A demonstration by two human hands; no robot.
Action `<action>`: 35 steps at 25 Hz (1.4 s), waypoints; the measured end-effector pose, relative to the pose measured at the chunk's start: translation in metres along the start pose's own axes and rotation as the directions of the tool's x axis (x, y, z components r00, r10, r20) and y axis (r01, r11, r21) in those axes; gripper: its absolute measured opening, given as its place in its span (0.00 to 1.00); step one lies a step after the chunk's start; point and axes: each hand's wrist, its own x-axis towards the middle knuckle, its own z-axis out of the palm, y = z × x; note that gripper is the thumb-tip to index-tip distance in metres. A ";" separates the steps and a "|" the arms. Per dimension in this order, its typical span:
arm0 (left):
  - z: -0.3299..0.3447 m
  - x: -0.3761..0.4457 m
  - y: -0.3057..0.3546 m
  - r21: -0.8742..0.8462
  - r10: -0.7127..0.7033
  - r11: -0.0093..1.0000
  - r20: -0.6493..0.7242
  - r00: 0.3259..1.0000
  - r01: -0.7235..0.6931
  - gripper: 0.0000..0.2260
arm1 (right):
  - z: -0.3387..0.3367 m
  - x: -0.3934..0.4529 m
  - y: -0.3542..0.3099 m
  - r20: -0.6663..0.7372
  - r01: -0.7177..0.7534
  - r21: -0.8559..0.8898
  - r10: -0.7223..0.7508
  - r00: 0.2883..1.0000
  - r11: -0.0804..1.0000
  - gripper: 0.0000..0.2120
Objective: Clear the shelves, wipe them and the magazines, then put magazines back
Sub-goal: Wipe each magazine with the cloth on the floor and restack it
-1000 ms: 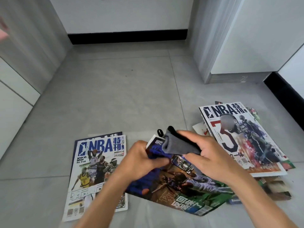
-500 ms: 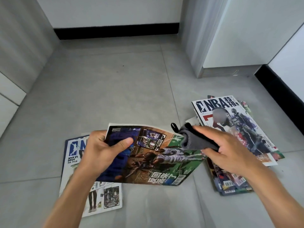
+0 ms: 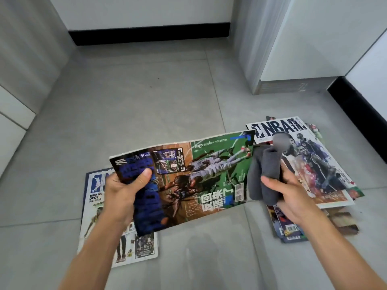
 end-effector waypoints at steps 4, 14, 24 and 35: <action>0.000 -0.003 -0.027 -0.075 -0.160 0.984 0.004 0.987 0.160 0.31 | 0.019 0.014 0.006 -0.188 0.031 -0.055 -0.041 0.981 0.998 0.22; -0.043 0.011 0.000 0.380 -0.500 0.864 0.564 0.658 0.331 0.31 | 0.022 0.014 -0.054 -0.074 0.040 -0.346 -0.070 0.995 0.937 0.26; 0.028 -0.011 -0.024 0.371 -0.036 0.924 0.327 0.944 -0.093 0.25 | 0.088 0.014 -0.056 0.401 0.515 -0.814 -0.380 0.833 0.270 0.23; 0.015 -0.007 -0.034 -0.014 -0.208 0.978 0.014 0.978 0.208 0.17 | 0.068 -0.001 0.017 -0.118 -0.004 -0.124 -0.011 0.993 0.992 0.19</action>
